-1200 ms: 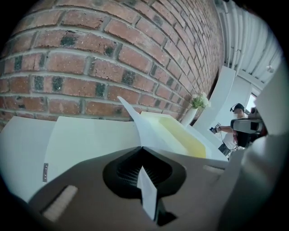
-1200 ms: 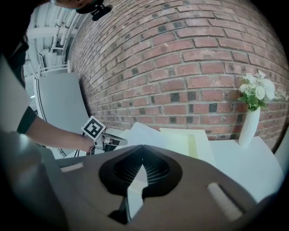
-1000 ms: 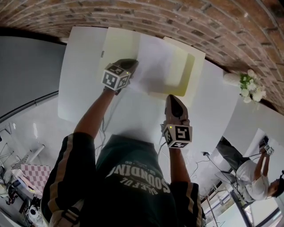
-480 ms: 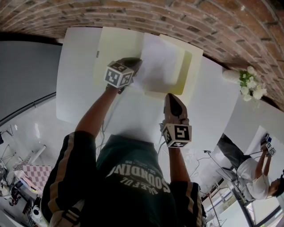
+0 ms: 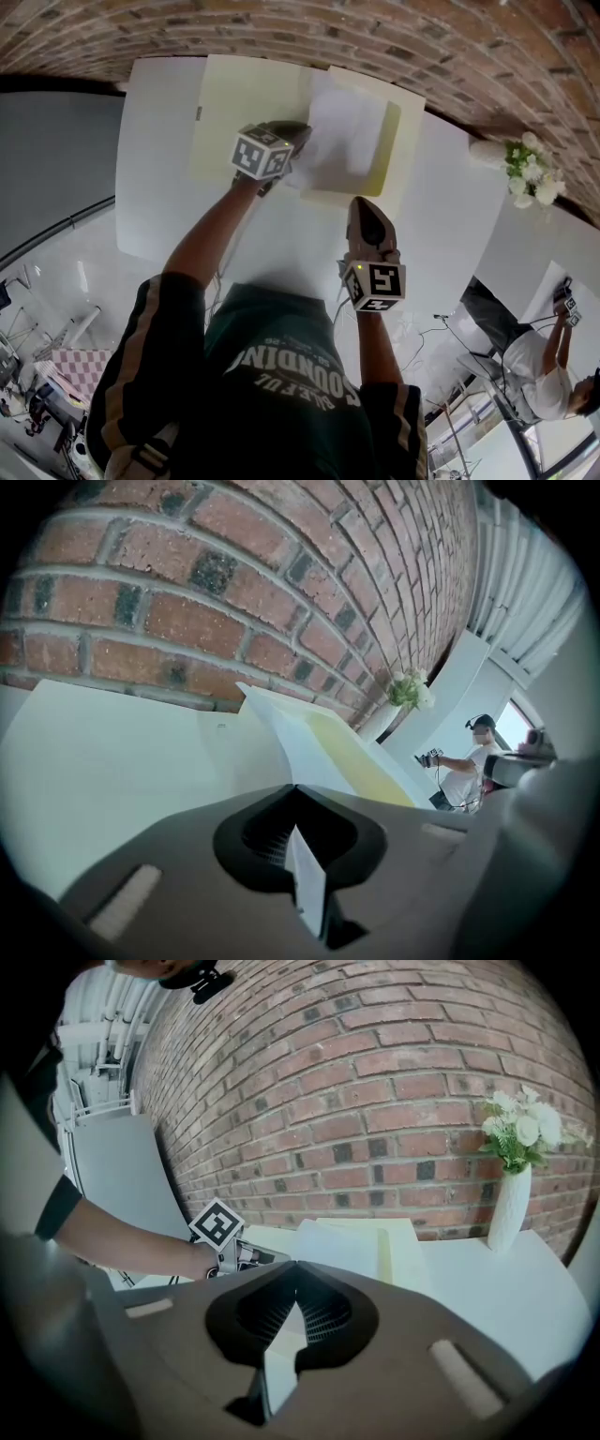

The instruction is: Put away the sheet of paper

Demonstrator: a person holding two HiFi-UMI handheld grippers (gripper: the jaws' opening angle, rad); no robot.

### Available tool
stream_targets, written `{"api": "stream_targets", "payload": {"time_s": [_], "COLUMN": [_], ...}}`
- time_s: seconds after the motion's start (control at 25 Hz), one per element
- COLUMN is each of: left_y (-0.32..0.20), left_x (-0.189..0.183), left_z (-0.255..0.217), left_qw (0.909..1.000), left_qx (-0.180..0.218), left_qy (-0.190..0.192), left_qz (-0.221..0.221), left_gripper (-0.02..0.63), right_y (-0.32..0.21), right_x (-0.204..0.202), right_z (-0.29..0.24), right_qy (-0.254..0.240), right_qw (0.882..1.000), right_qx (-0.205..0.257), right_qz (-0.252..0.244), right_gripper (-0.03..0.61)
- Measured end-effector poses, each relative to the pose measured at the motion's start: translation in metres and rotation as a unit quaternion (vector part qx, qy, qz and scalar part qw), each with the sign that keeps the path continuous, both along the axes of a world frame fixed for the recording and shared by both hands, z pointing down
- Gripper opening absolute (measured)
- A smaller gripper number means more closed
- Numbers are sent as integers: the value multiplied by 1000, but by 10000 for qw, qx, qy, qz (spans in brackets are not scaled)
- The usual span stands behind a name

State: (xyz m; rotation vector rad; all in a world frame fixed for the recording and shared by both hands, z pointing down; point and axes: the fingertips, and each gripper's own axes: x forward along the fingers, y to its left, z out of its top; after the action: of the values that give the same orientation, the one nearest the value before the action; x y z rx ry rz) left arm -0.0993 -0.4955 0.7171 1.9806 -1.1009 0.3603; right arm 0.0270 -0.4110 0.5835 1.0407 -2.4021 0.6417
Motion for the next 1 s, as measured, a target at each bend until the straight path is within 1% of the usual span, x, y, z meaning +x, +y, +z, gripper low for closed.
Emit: {"api": "stream_targets", "payload": {"time_s": [0.24, 0.52, 0.68, 0.72, 0.8, 0.84, 1.0], "left_y": [-7, -10, -11, -11, -10, -9, -5], "left_x": [18, 36, 42, 43, 43, 41, 31], "left_z": [3, 9, 13, 14, 15, 14, 5], "left_qw": [9993, 9992, 9991, 9990, 9989, 9988, 9989], "left_qx": [-201, -302, -406, -433, -462, -456, -293], "left_qy": [296, 241, 102, 46, -101, -179, -365], "left_qz": [-54, -45, -33, -21, 14, 25, -24], "left_gripper": [11, 11, 12, 27, 103, 126, 144], "right_y": [1, 3, 6, 6, 8, 9, 14], "right_x": [8, 16, 19, 20, 20, 19, 15], "right_z": [1, 2, 1, 0, -1, -2, -5], "right_qy": [-5, -11, -19, -24, -38, -48, -64], "right_qw": [10000, 10000, 9999, 9999, 9999, 9999, 9999], "right_qx": [-13, -16, -22, -17, -8, -4, 39], "right_qz": [53, 89, 122, 135, 142, 138, 98], "right_gripper": [2, 2, 2, 1, 0, 2, 2]}}
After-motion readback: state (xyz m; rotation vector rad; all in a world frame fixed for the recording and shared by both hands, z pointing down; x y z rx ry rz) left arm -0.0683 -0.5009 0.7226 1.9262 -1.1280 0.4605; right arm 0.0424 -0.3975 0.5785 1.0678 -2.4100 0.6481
